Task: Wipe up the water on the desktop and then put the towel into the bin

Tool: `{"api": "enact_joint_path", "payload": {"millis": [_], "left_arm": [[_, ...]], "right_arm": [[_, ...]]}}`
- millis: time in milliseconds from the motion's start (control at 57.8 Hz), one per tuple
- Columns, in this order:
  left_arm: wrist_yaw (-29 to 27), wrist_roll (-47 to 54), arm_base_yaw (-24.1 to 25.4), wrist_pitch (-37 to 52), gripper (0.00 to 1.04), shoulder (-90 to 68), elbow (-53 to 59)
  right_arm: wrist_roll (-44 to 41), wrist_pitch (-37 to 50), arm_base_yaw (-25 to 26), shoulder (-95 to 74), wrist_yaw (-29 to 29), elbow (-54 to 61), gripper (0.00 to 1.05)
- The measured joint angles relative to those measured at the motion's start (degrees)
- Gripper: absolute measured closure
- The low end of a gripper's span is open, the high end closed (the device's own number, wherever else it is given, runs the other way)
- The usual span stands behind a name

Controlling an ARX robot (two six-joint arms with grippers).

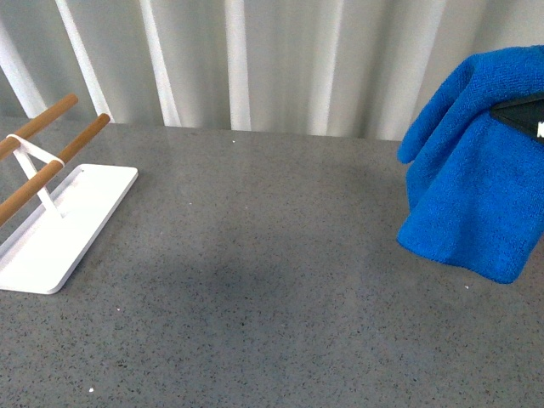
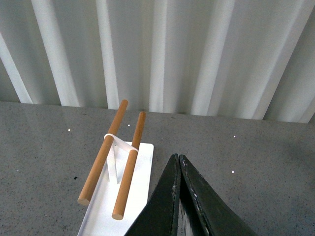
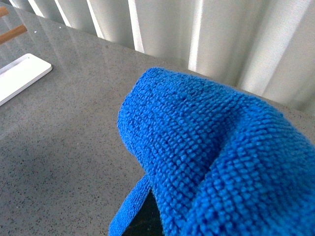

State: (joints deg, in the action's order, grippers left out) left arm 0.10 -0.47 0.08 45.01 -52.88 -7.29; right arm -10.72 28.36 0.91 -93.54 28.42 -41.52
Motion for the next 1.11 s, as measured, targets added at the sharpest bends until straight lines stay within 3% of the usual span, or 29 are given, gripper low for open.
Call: {"api": "enact_joint_path", "payload": {"millis": [260,363,1108], "left_arm": [[0.0,0.02,0.0,-5.66,1.01,9.46,3.78],[-0.02,0.02,0.0,-4.09,1.01,10.69,5.95],[-0.02,0.04,0.0,-27.47,1.01,35.54,6.01]], "right_arm": [[-0.63,-1.22,-0.2,1.75,-0.63,0.0,1.0],[-0.72,-1.4,0.02,1.81,-1.36,0.0,1.0],[-2.14,-3.48,-0.85,2.05,-2.69,0.0,1.0]]}}
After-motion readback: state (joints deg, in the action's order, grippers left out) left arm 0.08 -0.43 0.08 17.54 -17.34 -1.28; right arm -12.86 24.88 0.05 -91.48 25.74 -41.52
